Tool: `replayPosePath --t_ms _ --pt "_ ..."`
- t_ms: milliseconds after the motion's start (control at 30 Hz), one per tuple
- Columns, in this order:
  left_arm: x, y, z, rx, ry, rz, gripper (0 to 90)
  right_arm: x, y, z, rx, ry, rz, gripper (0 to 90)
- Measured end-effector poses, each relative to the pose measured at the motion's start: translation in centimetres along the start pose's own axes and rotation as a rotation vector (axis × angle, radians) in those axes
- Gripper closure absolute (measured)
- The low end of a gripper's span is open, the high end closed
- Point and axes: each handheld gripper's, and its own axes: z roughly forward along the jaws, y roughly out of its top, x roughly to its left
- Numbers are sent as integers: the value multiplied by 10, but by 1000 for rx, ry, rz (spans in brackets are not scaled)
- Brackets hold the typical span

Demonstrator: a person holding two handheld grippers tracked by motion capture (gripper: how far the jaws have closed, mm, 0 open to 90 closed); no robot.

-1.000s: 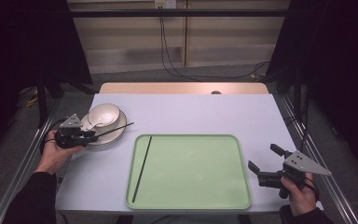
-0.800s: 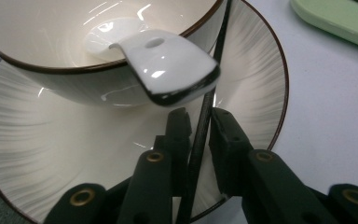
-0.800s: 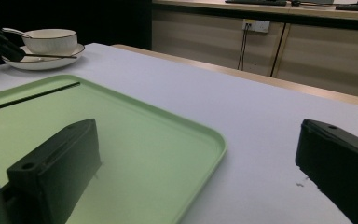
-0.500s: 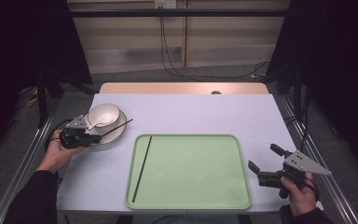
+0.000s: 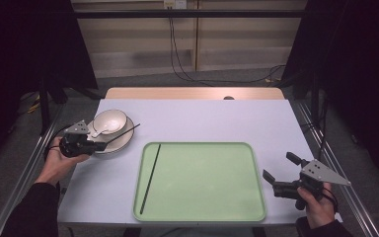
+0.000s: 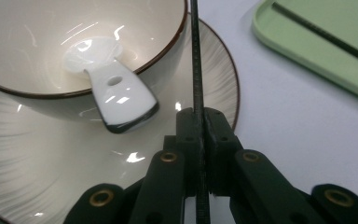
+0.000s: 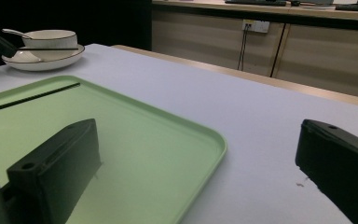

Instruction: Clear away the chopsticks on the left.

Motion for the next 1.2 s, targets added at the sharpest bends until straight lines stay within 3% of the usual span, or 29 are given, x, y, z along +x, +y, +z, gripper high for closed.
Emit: replayPosePath --t_ms 333,467,500,533,600,667,867,933,1200 --pt "-13 1 -10 -22 8 -59 859 1 0 0 -6 -10 3 0" --pt "-20 1 -18 -53 3 -77 859 1 0 0 -3 -5 3 0" --pt "-22 2 -21 -51 24 -75 859 1 0 0 -4 -6 2 0" --pt "-25 2 -22 -63 17 -86 859 1 0 0 -3 -5 2 0" --pt "-30 3 -27 -76 46 -84 859 0 0 0 -5 -6 3 0" --pt "-37 2 -29 -103 35 -105 859 0 0 0 -7 -10 3 0" --pt "-52 3 -33 -110 42 -145 859 1 0 0 -5 -1 3 0" --pt "-56 3 -35 -127 27 -158 860 1 0 0 -6 -3 3 0" --pt "-79 2 -44 -140 48 -187 859 1 0 0 -9 -5 4 0"
